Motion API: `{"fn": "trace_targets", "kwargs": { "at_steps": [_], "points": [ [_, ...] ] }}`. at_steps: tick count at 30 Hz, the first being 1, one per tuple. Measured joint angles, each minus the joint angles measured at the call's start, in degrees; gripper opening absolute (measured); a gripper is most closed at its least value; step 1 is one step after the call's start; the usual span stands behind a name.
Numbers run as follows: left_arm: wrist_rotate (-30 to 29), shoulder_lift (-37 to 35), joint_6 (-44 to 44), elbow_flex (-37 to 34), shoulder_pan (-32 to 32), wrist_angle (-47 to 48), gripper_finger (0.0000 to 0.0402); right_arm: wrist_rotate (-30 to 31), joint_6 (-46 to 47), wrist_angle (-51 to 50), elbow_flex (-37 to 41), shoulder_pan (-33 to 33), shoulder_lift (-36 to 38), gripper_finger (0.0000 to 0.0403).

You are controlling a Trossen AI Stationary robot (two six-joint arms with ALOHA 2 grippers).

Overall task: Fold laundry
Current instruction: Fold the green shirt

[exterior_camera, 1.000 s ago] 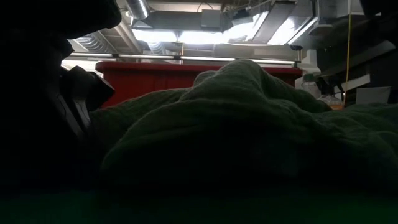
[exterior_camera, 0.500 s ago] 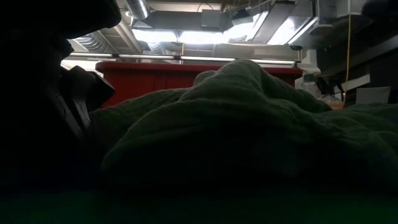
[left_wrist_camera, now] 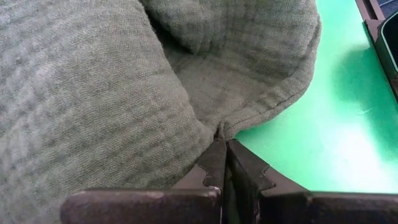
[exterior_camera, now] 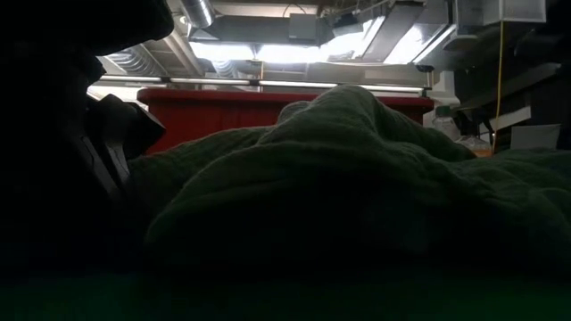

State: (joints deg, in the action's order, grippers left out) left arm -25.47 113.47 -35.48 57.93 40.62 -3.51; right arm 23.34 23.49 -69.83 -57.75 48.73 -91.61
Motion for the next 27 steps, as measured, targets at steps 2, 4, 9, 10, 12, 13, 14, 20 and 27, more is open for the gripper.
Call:
{"fn": "trace_targets", "kwargs": {
  "at_steps": [2, 4, 9, 10, 12, 13, 14, 20, 27],
  "points": [
    [0.0, 0.0, 0.0, 0.0, 0.0, 0.0, 0.0006, -0.9, 0.0, 1.5, 0.6, 0.0, 0.0, 0.0156],
    [0.0, 0.0, 0.0, 0.0, 0.0, 0.0, 0.0006, -1.4, 0.0, 3.5, 1.1, 0.0, 0.0, 0.0151],
    [0.0, 0.0, -0.3, 0.0, 0.0, 0.0, 0.0006, -1.4, 0.0, 6.3, 1.3, 0.0, 0.0, 0.0099],
    [0.0, 0.0, -0.4, 0.0, 0.0, -0.1, 0.0006, -1.4, 0.0, 6.4, 1.3, 0.0, 0.0, 0.0082],
    [0.1, -0.2, -0.8, 0.0, 0.1, -0.1, 0.0006, -1.4, 0.3, 6.3, 1.3, 0.0, 0.0, 0.0046],
    [0.3, -0.4, -1.3, 0.0, 0.1, 0.0, 0.0006, -1.4, 0.5, 6.3, 1.3, 0.0, 0.0, 0.0026],
    [0.6, -0.7, -1.5, 0.0, 0.2, 0.1, 0.0006, -1.4, 0.9, 6.3, 1.3, 0.0, 0.0, 0.0014],
    [0.9, -3.0, -1.7, -0.1, 0.2, 0.5, 0.0006, -1.0, 3.7, 5.4, 1.0, -0.5, 0.0, 0.0022],
    [5.6, -8.3, -1.9, -0.1, 0.3, 0.9, 0.0006, -5.4, 4.0, -3.2, -5.8, -0.4, 0.1, 0.001]
  ]
}}
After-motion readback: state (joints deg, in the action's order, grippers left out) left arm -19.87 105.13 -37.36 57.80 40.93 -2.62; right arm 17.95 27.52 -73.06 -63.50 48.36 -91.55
